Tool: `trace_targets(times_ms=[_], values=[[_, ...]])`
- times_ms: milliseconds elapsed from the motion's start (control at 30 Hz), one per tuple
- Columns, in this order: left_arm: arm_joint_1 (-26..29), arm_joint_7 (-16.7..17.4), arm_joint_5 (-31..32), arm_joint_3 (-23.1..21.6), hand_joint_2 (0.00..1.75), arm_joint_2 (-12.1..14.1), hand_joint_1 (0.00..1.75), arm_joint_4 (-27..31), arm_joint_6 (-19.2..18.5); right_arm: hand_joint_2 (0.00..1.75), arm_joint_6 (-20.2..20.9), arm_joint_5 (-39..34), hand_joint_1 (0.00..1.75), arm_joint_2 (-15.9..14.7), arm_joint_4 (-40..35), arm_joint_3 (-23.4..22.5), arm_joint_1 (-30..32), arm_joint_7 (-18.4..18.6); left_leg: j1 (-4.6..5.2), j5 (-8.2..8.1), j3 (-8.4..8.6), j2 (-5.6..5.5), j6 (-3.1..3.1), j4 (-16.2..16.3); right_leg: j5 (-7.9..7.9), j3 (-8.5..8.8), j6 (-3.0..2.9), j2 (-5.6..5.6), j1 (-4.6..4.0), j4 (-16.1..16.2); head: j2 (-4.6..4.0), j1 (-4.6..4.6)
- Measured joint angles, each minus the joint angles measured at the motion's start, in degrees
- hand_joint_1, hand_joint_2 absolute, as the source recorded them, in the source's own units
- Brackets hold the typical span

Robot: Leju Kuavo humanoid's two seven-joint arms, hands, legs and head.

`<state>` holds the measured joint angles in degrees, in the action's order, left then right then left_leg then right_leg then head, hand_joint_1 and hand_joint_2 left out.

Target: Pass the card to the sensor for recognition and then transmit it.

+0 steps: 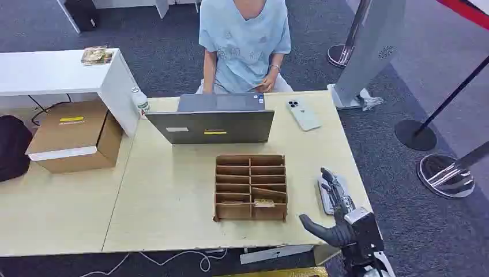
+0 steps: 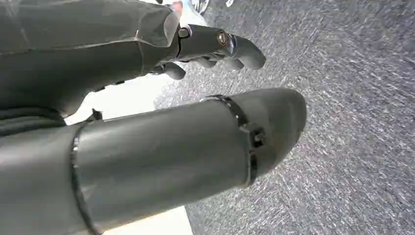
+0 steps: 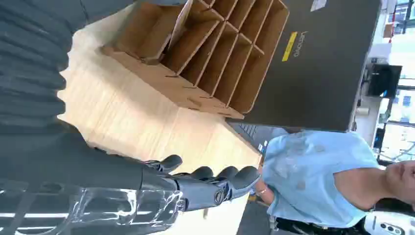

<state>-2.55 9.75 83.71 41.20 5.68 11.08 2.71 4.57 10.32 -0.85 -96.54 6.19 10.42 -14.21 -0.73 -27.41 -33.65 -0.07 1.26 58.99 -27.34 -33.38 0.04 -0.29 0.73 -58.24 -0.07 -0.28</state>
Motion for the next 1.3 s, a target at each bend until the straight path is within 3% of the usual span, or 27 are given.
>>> trace_targets(times_ms=[167, 300, 433, 600, 667, 833, 1000, 1133, 1300], values=[[0.01, 0.04, 0.26, 0.26, 0.0, 0.04, 0.0, 0.0, -0.04, 1.75, -5.36, 4.55, 0.0, 0.33, -1.38, 0.0, -0.17, -2.49, 0.0, 0.0, -0.01, 0.0, 0.0, 0.0, 0.0, 0.0, 0.0, 0.0, 0.0, 0.0, 0.0, 0.0], [0.0, 0.04, 0.37, 0.52, 0.0, 0.04, 0.0, 0.0, -0.2, 1.75, -17.95, 20.82, 0.0, 0.85, -4.04, 0.87, -1.99, -3.78, 0.0, 0.0, -0.01, 0.03, 0.0, 0.0, 0.0, 0.0, 0.0, 0.03, 0.0, -0.01, 0.0, 0.0], [-0.16, -0.72, -0.09, 1.95, 0.0, 0.07, 0.0, 0.0, -1.25, 1.75, -27.11, 32.97, 0.0, 0.85, -5.38, 4.11, -5.05, -4.59, -0.01, 0.01, 0.01, 0.05, 0.01, 0.0, 0.02, 0.01, -0.02, 0.04, 0.0, -0.02, 0.0, 0.0], [-0.38, -1.94, -0.07, 3.65, 0.0, 0.11, 0.0, 0.0, -3.08, 1.75, -38.39, 50.14, 0.0, 0.83, -5.31, 10.44, -11.97, -1.95, -0.02, 0.03, 0.02, 0.11, 0.03, 0.0, 0.05, 0.0, -0.06, 0.11, 0.0, -0.04, 0.0, 0.0], [-0.49, -2.19, 0.13, 4.04, 0.0, 0.11, 0.0, -0.02, -3.08, 1.75, -40.41, 54.61, 0.0, 0.81, -4.72, 12.57, -15.74, 0.27, -0.02, 0.03, 0.06, 0.14, 0.03, 0.0, 0.06, 0.0, -0.07, 0.19, -0.01, -0.04, 0.0, -0.02], [-0.68, -3.3, 0.7, 4.39, 0.0, 0.11, 0.0, 0.0, -1.42, 1.75, -41.0, 65.23, 0.0, 0.79, -0.73, 18.03, -27.18, 7.78, -0.02, 0.1, 0.04, 0.13, 0.06, 0.0, 0.12, 0.01, -0.06, 0.19, 0.0, -0.06, 0.0, 0.0], [-0.85, -3.8, 0.83, 4.39, 0.0, 0.11, 0.0, 0.0, -0.66, 1.75, -40.1, 67.43, 0.0, 1.01, 4.4, 20.61, -35.77, 10.03, -0.02, 0.16, 0.01, 0.01, 0.04, 0.01, 0.13, 0.03, -0.05, 0.04, 0.0, -0.05, 0.0, 0.0], [-0.94, -4.46, 0.87, 4.39, 0.0, 0.13, 0.0, 0.0, -0.37, 1.75, -35.33, 69.2, 0.0, 2.17, 9.8, 21.53, -42.09, 13.01, -0.01, 0.16, -0.03, 0.1, 0.04, 0.01, 0.15, -0.03, -0.06, 0.14, 0.0, -0.08, 0.0, 0.0], [-0.97, -5.27, 1.03, 4.39, 0.0, 0.13, 0.0, 0.0, 0.04, 1.75, -28.25, 71.49, 0.0, 6.01, 24.11, 21.47, -54.32, 17.03, -0.03, 0.24, 0.0, 0.07, 0.09, 0.01, 0.17, -0.05, -0.08, 0.14, -0.01, -0.1, 0.0, 0.0]])
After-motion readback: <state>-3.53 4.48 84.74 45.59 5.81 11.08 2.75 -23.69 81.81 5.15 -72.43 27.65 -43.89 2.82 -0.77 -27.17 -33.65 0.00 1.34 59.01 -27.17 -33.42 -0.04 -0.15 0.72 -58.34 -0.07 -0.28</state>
